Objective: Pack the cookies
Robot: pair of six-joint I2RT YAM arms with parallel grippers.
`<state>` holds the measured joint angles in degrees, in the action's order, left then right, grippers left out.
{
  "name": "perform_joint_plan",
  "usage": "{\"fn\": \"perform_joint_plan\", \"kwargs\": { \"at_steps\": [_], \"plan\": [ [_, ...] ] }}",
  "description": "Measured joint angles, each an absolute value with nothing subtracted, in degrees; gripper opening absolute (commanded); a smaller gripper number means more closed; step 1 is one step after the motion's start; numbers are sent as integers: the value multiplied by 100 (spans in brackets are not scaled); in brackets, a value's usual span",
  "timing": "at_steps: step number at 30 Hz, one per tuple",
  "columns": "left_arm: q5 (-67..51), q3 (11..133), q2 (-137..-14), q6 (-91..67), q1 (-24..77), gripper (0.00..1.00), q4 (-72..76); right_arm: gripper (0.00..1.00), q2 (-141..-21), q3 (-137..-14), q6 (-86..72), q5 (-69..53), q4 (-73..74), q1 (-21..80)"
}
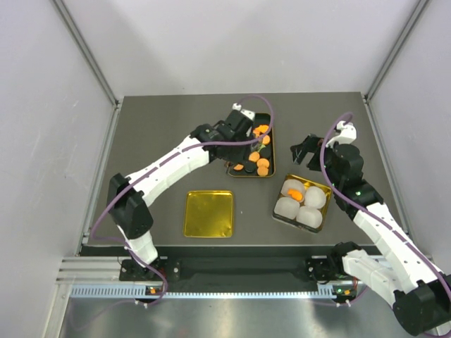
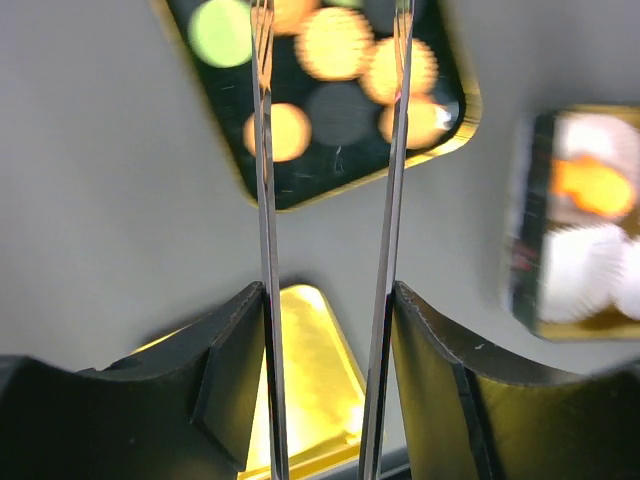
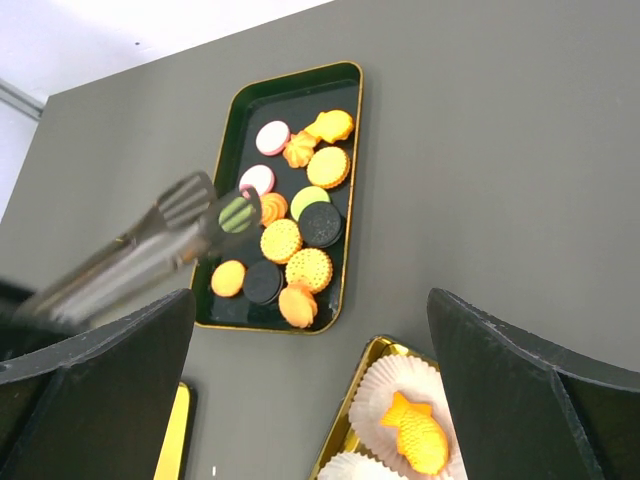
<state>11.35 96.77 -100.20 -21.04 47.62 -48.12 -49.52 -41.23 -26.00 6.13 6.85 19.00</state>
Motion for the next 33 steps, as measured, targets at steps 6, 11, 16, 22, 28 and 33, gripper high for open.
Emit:
{"fn": "perform_joint_plan", "kwargs": {
  "at_steps": [6,11,16,22,28,33],
  "plan": [
    [886,9546,-10114,-2069,4501,56,-4753,100,-4956,-4123,-2617,499,683,1900],
    [523,9454,-10121,-2036,4604,56,-4648,100,-4956,-4123,-2617,467,681,1900],
    [384,9177,-10121,-1999,4672,57,-4626,100,-4956,-4123,-2617,462,681,1898],
    [351,9019,-10121,-1999,4740,57,-4628,100,-4956,-4123,-2617,464,681,1900],
    [318,9019,-10141,-1994,4866,57,-4622,100,-4956,-4123,-2617,464,681,1898],
    [329,9019,-10193,-1994,4932,57,-4624,100,-4956,-4123,-2617,464,681,1900]
  ]
}}
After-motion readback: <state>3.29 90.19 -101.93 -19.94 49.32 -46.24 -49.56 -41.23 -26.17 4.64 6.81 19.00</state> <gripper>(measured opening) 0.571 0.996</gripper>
